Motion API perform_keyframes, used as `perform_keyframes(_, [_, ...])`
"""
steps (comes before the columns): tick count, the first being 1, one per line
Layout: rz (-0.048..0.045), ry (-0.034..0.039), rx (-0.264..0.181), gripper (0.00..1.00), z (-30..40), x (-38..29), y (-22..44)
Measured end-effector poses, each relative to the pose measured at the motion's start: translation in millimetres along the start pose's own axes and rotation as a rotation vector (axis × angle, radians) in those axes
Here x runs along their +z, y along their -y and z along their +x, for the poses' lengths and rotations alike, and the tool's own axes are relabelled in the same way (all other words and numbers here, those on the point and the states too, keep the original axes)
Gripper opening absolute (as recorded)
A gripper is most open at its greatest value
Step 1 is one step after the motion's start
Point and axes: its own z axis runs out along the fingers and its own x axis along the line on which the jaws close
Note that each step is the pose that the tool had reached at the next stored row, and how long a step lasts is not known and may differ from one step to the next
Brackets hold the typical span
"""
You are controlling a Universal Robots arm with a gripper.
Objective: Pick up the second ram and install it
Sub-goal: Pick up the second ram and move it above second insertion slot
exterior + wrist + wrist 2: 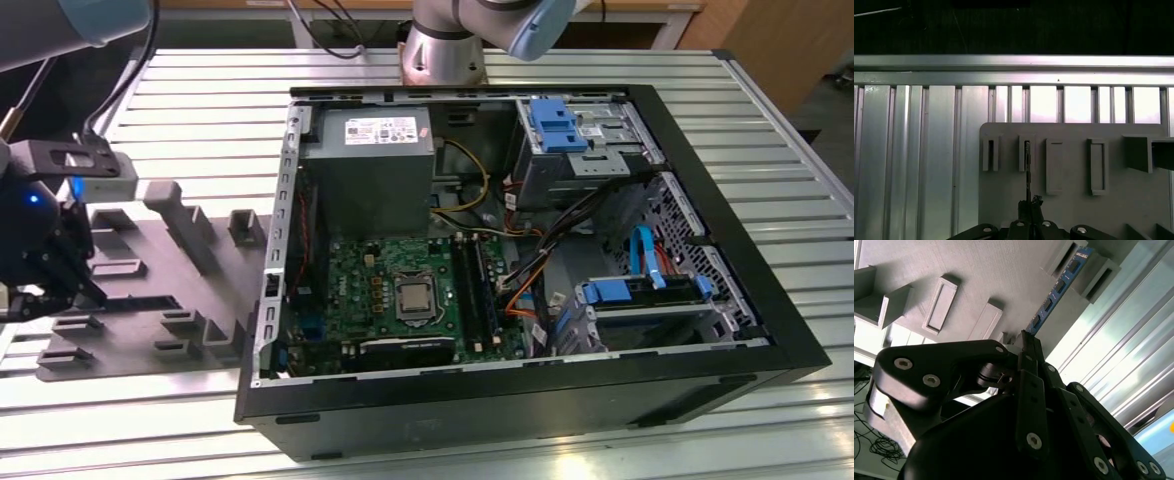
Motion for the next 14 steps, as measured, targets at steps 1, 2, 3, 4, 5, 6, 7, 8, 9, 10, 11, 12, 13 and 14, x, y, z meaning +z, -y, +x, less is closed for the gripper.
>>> perform_keyframes(1, [0.0001,0.0001,0.000,0.11,0.0,-0.5,0.0])
perform_keyframes(2, [0.0001,0.0001,0.000,0.11,0.0,-1.1,0.0])
perform_keyframes(3, [0.0001,0.0001,0.000,0.11,0.0,-1.8,-0.1])
perform_keyframes(4, [0.0001,0.0001,0.000,0.11,0.0,-2.5,-0.1])
perform_keyframes(5, [0.0000,0.0001,0.000,0.11,0.0,-3.3,-0.1])
perform_keyframes(6, [0.0001,0.0000,0.000,0.11,0.0,-4.0,-0.1])
perform_keyframes(7, [0.0000,0.0000,0.000,0.11,0.0,-4.6,-0.2])
perform_keyframes(8, [0.0001,0.0001,0.000,0.11,0.0,-5.1,-0.2])
perform_keyframes(9, [0.0002,0.0001,0.000,0.11,0.0,-5.5,-0.2])
perform_keyframes(10, [0.0001,0.0001,0.000,0.11,0.0,-6.1,-0.2])
perform_keyframes(11, [0.0000,0.0000,0.000,0.11,0.0,-6.7,-0.3])
perform_keyframes(12, [0.0001,0.0000,0.000,0.11,0.1,-7.3,-0.3])
perform_keyframes(13, [0.0000,0.0000,0.000,0.11,0.0,-7.9,-0.3])
perform_keyframes(14, [0.0001,0.0001,0.000,0.11,0.1,-8.6,-0.3])
